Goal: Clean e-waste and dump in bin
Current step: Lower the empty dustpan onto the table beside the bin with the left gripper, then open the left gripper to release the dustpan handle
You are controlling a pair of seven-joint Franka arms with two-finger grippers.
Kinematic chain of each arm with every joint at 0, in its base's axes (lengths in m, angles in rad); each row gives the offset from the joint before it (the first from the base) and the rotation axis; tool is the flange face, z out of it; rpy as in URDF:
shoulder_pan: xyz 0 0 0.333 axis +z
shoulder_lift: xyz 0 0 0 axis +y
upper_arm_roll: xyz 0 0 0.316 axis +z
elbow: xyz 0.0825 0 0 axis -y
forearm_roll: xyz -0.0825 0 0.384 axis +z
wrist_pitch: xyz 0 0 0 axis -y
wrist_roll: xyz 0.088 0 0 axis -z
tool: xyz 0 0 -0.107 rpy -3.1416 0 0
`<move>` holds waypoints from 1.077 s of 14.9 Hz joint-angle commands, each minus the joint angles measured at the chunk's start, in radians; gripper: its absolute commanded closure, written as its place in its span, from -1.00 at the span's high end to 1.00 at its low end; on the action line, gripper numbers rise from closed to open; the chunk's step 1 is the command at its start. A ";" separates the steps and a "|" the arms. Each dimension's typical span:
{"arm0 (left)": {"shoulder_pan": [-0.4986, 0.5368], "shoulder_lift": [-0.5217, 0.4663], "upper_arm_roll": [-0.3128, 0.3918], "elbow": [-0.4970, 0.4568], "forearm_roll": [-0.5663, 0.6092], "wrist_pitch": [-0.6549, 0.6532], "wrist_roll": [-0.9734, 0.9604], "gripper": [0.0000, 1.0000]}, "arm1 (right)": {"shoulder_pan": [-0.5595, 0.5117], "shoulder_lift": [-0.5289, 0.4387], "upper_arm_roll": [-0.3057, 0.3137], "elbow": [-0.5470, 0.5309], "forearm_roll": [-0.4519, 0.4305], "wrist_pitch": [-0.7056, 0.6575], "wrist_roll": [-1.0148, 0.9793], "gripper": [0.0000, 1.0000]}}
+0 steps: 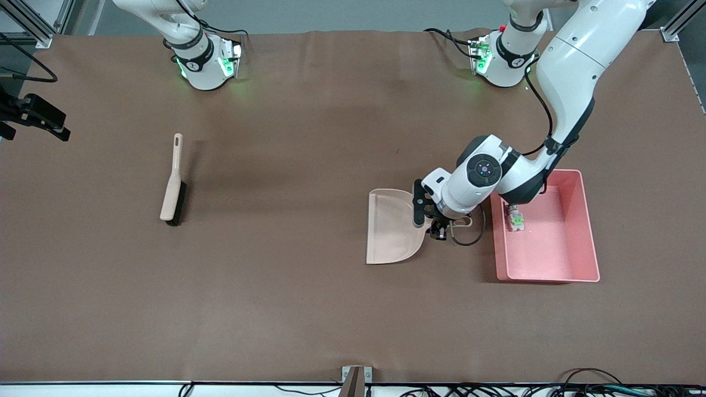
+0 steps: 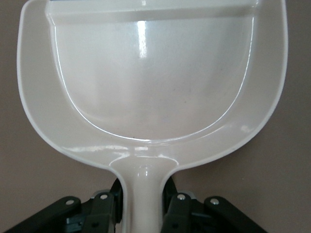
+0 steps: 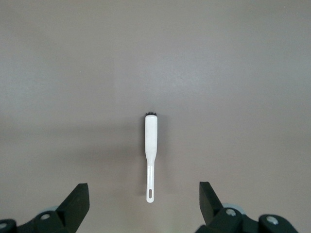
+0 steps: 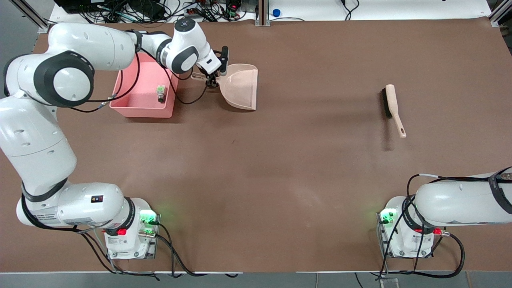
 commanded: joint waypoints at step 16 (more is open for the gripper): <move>-0.004 -0.379 0.143 0.058 -0.279 -0.344 -0.641 1.00 | -0.032 0.005 0.002 0.018 0.060 -0.034 0.002 1.00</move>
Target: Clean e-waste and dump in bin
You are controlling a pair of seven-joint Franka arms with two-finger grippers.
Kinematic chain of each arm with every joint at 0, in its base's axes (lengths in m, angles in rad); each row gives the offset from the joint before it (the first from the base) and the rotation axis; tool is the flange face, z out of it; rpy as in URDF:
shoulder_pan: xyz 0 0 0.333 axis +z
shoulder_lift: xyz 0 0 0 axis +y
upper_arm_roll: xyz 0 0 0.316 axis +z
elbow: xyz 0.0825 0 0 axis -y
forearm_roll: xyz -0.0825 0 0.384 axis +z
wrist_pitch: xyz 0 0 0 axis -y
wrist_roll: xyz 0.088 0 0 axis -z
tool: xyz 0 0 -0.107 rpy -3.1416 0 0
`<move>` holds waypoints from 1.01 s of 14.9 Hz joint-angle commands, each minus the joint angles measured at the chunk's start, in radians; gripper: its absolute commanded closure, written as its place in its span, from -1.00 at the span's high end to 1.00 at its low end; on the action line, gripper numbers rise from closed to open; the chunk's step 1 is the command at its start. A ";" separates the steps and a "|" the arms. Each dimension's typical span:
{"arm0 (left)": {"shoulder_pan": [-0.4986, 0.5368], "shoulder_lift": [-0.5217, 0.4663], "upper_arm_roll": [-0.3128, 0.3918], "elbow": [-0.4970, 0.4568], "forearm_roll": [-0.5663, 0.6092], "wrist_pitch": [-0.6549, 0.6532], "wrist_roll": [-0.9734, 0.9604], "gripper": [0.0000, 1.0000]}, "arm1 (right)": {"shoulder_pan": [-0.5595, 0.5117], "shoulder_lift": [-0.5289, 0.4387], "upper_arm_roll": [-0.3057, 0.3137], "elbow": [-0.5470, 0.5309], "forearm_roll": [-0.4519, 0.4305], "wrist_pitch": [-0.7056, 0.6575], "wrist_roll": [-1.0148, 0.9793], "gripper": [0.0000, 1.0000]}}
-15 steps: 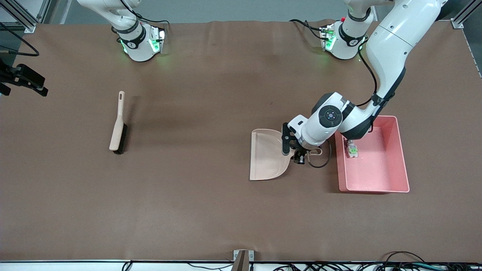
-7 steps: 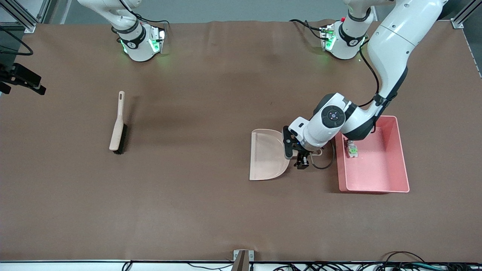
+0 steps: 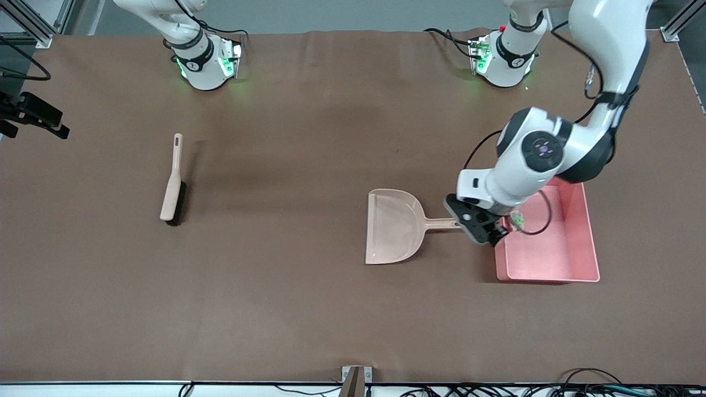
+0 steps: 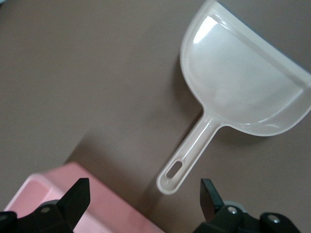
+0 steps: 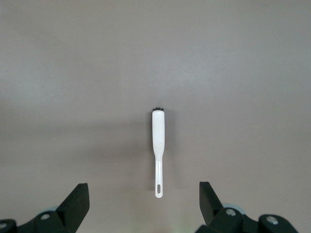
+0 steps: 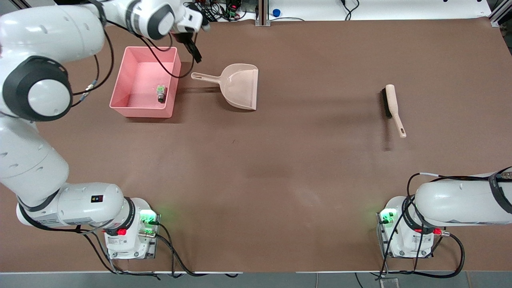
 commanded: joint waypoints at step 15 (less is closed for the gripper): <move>-0.011 -0.430 0.314 0.100 -0.158 -0.585 -0.412 1.00 | 0.002 0.004 0.006 0.012 0.006 -0.021 0.001 1.00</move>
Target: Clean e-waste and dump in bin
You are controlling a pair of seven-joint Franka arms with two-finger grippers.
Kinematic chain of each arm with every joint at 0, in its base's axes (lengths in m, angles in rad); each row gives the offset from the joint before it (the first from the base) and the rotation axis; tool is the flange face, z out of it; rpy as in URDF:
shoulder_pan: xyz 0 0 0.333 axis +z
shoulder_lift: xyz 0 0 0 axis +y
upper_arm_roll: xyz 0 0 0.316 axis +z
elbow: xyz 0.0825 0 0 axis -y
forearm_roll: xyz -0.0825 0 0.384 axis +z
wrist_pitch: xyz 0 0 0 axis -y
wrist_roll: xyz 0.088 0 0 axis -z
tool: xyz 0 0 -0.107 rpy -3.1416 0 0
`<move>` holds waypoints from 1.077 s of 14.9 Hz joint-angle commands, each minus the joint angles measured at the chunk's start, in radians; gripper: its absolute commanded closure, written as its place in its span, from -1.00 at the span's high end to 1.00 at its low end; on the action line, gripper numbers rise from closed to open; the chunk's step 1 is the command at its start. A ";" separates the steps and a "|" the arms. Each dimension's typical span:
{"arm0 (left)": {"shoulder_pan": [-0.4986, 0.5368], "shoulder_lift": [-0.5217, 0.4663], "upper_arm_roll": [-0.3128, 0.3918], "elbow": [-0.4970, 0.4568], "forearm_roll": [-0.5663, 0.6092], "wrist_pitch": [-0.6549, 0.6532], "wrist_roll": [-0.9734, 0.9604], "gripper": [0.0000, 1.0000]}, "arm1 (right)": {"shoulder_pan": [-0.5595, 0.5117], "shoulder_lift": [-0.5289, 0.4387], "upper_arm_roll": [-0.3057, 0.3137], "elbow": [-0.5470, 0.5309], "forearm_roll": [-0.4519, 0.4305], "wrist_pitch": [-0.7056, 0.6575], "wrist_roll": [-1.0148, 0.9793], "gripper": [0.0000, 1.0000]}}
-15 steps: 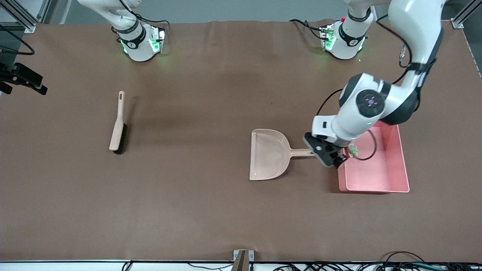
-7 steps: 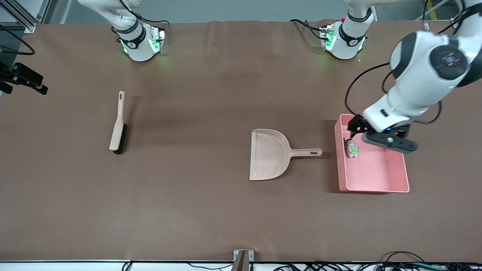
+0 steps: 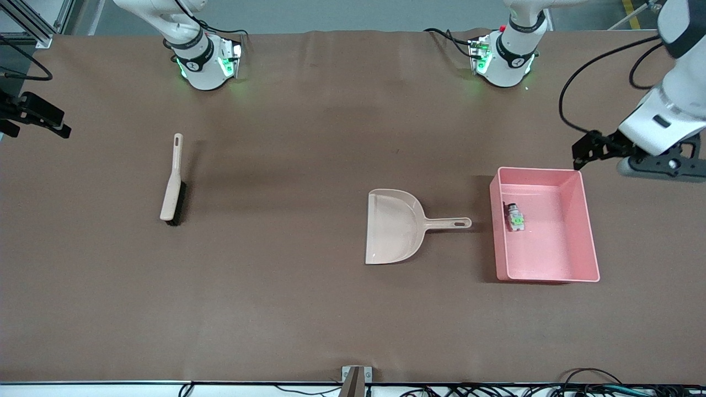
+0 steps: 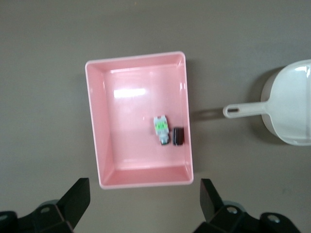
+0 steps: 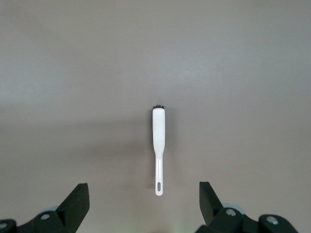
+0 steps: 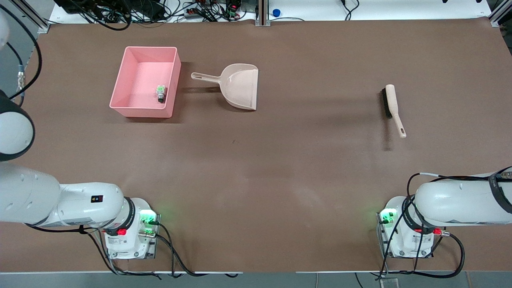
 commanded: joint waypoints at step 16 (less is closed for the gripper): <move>-0.092 -0.113 0.083 -0.001 -0.046 -0.154 -0.096 1.00 | 0.008 0.002 0.004 0.013 0.003 -0.023 0.001 1.00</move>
